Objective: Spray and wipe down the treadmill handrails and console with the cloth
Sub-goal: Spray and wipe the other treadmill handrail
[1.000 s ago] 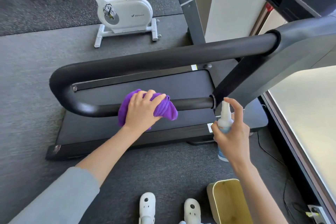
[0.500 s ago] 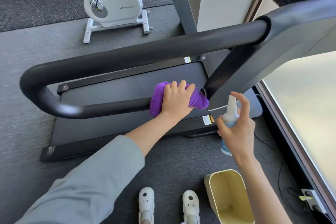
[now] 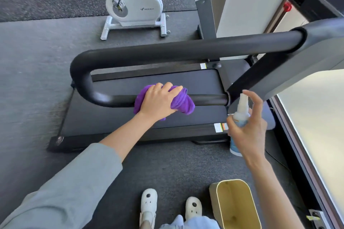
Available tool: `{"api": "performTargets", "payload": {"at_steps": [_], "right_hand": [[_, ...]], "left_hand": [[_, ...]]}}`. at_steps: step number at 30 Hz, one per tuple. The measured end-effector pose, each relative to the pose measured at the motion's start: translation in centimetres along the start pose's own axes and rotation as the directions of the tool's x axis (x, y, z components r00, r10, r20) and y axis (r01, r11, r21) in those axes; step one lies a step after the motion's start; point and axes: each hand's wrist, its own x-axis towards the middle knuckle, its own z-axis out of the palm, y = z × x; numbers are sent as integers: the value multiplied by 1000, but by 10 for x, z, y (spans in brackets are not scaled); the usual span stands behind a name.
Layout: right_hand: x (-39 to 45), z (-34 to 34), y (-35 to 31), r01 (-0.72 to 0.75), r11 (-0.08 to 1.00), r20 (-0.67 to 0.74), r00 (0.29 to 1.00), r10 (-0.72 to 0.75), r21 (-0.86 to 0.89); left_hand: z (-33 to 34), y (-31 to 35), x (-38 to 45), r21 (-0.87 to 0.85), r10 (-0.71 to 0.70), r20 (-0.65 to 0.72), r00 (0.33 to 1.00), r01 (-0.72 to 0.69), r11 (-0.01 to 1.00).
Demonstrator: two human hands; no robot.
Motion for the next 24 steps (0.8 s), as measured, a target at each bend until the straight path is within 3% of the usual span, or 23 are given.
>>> {"api": "performTargets", "payload": {"at_steps": [6, 11, 14, 16, 18, 21, 24], "right_hand": [[-8, 30, -25, 68, 998, 68, 995, -67, -9], [-15, 40, -39, 88, 996, 104, 991, -90, 20], [-18, 42, -40, 100, 995, 110, 989, -100, 11], [-19, 42, -38, 90, 996, 108, 990, -91, 9], [-19, 43, -35, 86, 996, 105, 991, -86, 0], [-19, 44, -34, 70, 998, 131, 989, -69, -4], [-19, 43, -33, 62, 998, 152, 987, -60, -4]], "left_hand": [[-24, -94, -67, 114, -71, -92, 993, 81, 990], [-33, -80, -80, 23, -138, -238, 961, 147, 989], [-42, -70, -104, -71, -229, -411, 882, 220, 973], [-46, -63, -124, -180, -337, -551, 764, 285, 941], [-51, -56, -133, -331, -482, -660, 576, 353, 875], [-61, -56, -124, -532, -658, -692, 298, 405, 743], [-73, -65, -101, -626, -714, -690, 113, 401, 669]]}}
